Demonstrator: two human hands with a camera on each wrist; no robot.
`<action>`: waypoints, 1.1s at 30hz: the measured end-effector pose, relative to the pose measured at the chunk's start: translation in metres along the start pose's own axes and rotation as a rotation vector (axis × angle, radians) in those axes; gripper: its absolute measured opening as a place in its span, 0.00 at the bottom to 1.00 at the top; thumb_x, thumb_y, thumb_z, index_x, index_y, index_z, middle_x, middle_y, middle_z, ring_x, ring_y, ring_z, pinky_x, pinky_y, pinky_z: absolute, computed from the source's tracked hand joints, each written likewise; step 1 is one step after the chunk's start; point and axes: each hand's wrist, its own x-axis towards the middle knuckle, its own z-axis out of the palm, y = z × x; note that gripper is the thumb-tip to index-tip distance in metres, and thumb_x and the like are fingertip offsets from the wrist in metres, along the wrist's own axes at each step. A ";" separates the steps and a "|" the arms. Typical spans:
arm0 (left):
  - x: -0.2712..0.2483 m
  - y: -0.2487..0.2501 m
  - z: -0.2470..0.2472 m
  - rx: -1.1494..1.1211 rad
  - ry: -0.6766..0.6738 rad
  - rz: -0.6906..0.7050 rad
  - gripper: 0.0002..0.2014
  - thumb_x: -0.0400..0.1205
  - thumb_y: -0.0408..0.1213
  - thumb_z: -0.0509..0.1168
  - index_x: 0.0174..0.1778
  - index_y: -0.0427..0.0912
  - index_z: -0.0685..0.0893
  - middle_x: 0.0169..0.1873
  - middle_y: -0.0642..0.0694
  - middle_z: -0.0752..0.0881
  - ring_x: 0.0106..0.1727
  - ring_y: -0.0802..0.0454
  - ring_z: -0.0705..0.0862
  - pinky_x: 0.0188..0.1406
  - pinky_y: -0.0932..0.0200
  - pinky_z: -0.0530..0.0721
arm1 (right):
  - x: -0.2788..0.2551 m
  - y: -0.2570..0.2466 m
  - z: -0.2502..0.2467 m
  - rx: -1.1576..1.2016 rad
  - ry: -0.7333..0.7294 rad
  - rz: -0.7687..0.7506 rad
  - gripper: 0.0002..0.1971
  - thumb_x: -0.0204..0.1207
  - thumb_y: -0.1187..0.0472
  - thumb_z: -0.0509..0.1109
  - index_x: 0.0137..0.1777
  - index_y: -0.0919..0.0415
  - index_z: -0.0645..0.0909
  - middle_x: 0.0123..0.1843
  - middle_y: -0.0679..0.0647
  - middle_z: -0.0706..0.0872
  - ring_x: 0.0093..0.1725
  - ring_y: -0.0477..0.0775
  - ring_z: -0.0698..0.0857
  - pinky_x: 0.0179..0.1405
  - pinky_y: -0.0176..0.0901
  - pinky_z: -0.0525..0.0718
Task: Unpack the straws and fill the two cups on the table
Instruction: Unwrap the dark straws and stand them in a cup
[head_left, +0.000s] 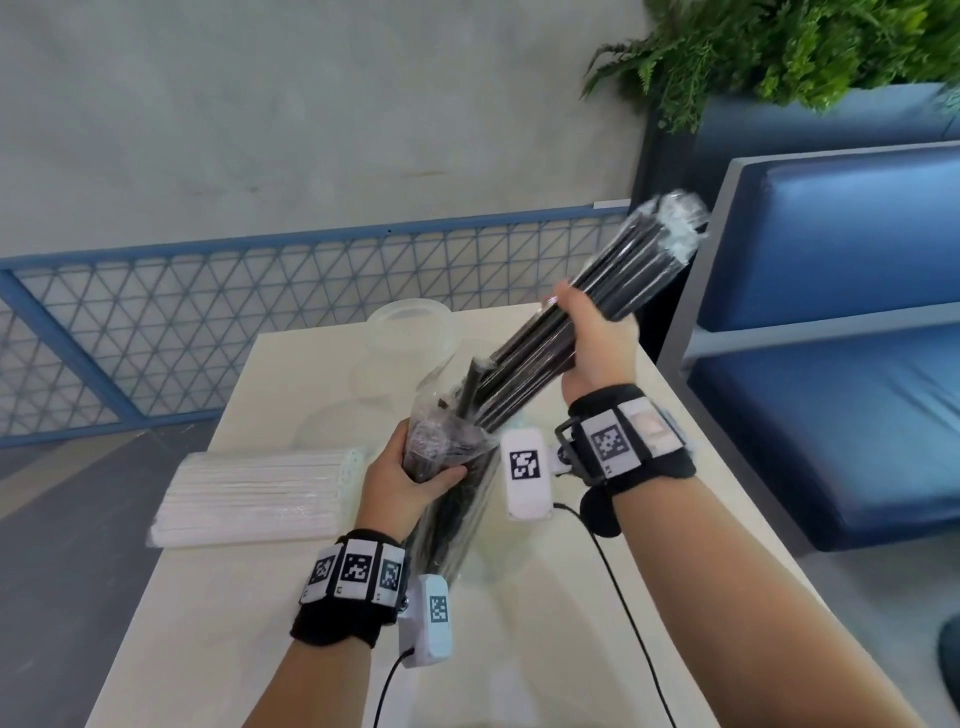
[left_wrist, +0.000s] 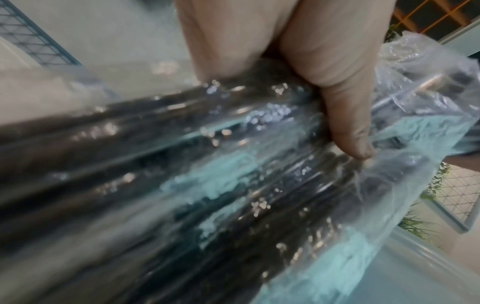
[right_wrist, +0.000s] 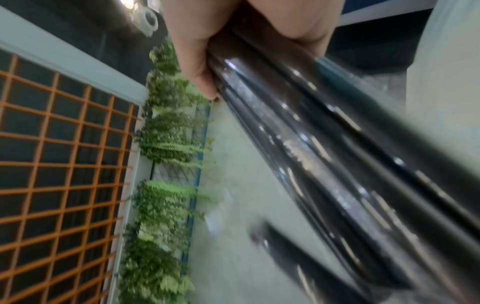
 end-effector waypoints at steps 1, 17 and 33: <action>0.001 0.000 -0.001 -0.002 0.014 0.005 0.25 0.67 0.31 0.78 0.51 0.60 0.77 0.45 0.60 0.86 0.43 0.77 0.83 0.41 0.82 0.77 | 0.004 -0.009 -0.003 0.034 0.022 -0.012 0.09 0.71 0.68 0.72 0.50 0.68 0.79 0.40 0.56 0.83 0.41 0.56 0.84 0.46 0.50 0.86; 0.007 0.003 0.016 -0.284 0.134 -0.065 0.31 0.70 0.28 0.76 0.67 0.48 0.74 0.55 0.53 0.85 0.58 0.55 0.83 0.64 0.58 0.77 | 0.016 0.027 -0.045 -0.563 0.048 -0.277 0.22 0.65 0.63 0.78 0.58 0.62 0.77 0.49 0.50 0.84 0.49 0.51 0.84 0.51 0.43 0.82; 0.000 -0.002 0.018 -0.303 0.086 -0.013 0.29 0.67 0.29 0.77 0.58 0.59 0.77 0.54 0.56 0.86 0.55 0.65 0.85 0.57 0.65 0.82 | -0.029 0.022 -0.028 -0.791 -0.155 -0.697 0.16 0.72 0.57 0.73 0.57 0.56 0.75 0.54 0.49 0.79 0.50 0.47 0.80 0.51 0.25 0.74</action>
